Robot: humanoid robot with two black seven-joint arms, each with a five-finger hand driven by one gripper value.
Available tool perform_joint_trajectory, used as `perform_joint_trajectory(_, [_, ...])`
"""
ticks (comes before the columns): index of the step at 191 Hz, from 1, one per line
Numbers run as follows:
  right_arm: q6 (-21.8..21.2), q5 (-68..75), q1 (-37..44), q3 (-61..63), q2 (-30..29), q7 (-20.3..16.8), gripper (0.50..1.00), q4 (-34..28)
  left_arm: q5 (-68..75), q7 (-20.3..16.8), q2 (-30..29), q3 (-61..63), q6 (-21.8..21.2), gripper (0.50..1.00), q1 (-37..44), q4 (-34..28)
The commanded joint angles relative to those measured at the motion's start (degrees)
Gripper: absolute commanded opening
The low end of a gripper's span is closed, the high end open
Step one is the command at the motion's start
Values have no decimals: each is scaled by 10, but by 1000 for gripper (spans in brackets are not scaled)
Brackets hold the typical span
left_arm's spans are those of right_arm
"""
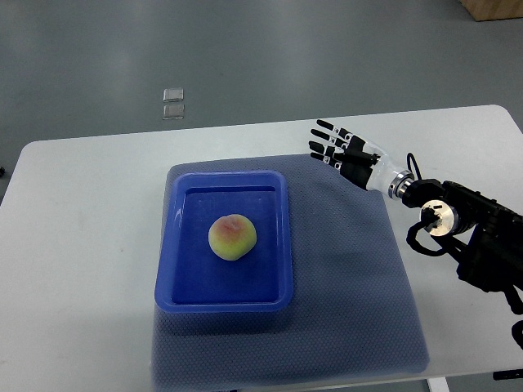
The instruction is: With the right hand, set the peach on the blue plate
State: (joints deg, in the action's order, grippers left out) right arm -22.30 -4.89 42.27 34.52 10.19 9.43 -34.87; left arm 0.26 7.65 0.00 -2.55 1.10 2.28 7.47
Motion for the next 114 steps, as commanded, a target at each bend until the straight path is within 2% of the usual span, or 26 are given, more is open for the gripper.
perform_joint_trajectory(1, [2, 47, -2, -1, 0, -11, 928, 1, 0, 0, 0, 0, 0, 1000, 0, 0])
perform_joint_trajectory(114, [2, 53, -3, 4, 0, -5, 928, -2, 0, 0, 0, 0, 0, 1000, 0, 0])
